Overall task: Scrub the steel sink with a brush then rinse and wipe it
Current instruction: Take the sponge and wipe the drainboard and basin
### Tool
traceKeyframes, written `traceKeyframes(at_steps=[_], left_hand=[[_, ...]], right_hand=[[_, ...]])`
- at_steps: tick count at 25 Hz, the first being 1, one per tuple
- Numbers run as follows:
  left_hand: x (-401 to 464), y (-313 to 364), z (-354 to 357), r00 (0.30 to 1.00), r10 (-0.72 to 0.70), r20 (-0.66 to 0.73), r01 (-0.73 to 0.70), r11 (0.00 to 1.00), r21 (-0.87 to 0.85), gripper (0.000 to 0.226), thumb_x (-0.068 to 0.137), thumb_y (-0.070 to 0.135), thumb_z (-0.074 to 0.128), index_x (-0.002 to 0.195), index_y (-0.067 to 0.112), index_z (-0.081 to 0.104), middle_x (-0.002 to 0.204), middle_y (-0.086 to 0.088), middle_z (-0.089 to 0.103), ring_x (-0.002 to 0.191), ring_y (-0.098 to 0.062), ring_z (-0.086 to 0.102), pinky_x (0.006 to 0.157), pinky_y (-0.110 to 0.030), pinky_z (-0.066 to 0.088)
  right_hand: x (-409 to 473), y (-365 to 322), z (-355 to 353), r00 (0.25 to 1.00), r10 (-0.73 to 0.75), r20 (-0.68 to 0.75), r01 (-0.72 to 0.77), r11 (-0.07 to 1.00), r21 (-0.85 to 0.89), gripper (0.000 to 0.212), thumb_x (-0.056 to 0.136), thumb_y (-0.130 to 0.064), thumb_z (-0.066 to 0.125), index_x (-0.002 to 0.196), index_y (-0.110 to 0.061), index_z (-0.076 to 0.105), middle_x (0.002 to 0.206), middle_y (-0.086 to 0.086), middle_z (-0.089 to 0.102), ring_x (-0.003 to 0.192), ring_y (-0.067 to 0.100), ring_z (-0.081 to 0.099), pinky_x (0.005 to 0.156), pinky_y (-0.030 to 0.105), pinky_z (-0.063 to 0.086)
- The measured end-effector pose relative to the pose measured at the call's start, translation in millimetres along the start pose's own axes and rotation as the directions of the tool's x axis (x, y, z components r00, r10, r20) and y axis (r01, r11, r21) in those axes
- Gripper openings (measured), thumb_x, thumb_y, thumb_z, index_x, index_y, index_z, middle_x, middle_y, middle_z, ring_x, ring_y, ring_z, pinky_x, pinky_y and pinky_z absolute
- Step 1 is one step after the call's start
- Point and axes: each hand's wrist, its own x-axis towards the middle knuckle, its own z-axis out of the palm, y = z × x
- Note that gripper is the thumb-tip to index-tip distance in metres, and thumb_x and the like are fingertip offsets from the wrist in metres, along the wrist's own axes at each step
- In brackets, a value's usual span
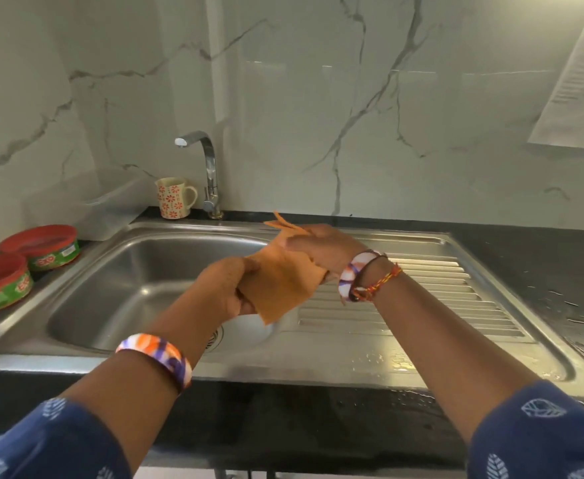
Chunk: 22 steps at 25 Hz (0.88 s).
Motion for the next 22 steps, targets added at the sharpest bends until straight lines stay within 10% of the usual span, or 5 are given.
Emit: traceKeyframes(at_steps=[6,9,13,16,22], left_hand=[[4.8,17.6,-27.4,0.994,0.011,0.109,0.020,0.960,-0.278,0.049,0.101,0.039,0.029,0.092,-0.003,0.054,0.087,-0.018,0.061,0.074,-0.028,0.062,0.060,-0.038,0.050],[20.0,29.5,-59.8,0.995,0.073,0.070,-0.050,0.955,-0.293,0.034,0.095,0.034,0.050,0.103,0.002,0.058,0.100,-0.018,0.063,0.080,-0.026,0.063,0.056,-0.036,0.057],[45.4,60.2,-115.2,0.974,0.167,-0.150,-0.210,0.913,-0.349,0.036,0.092,-0.002,0.048,0.128,-0.003,0.045,0.110,-0.024,0.056,0.081,-0.029,0.058,0.052,-0.046,0.053],[63.2,94.3,-160.6,0.948,0.217,-0.233,-0.286,0.900,-0.329,0.036,0.093,-0.003,0.045,0.129,-0.004,0.041,0.102,-0.021,0.057,0.080,-0.028,0.058,0.054,-0.042,0.053],[102.8,184.7,-261.9,0.907,0.279,-0.315,-0.289,0.957,0.018,0.007,0.091,0.001,0.054,0.083,0.002,0.055,0.076,-0.010,0.051,0.065,-0.017,0.050,0.059,-0.029,0.048]], right_hand=[[18.1,-8.1,62.3,0.930,-0.070,0.360,0.287,0.750,-0.597,0.066,0.094,-0.056,0.026,0.149,-0.022,0.019,0.157,0.005,0.016,0.145,0.026,0.013,0.118,0.049,0.014],[47.5,-13.0,86.8,0.919,-0.213,0.332,0.321,0.893,-0.316,0.050,0.098,-0.041,0.034,0.143,-0.018,0.037,0.153,0.007,0.028,0.142,0.019,0.022,0.118,0.040,0.016],[107.0,-26.4,134.1,1.000,-0.007,-0.002,0.007,0.998,0.061,0.049,0.093,-0.025,0.053,0.138,-0.011,0.039,0.143,0.012,0.040,0.127,0.024,0.041,0.100,0.034,0.041],[159.3,-49.4,171.8,0.872,0.247,0.423,-0.465,0.688,0.557,0.019,0.093,-0.027,0.052,0.102,-0.011,0.053,0.104,0.015,0.058,0.095,0.028,0.057,0.074,0.047,0.052],[284.7,-129.3,223.8,0.909,0.192,0.371,-0.394,0.688,0.609,0.015,0.094,-0.004,0.047,0.080,-0.008,0.047,0.073,0.013,0.056,0.057,0.024,0.059,0.036,0.027,0.051]])
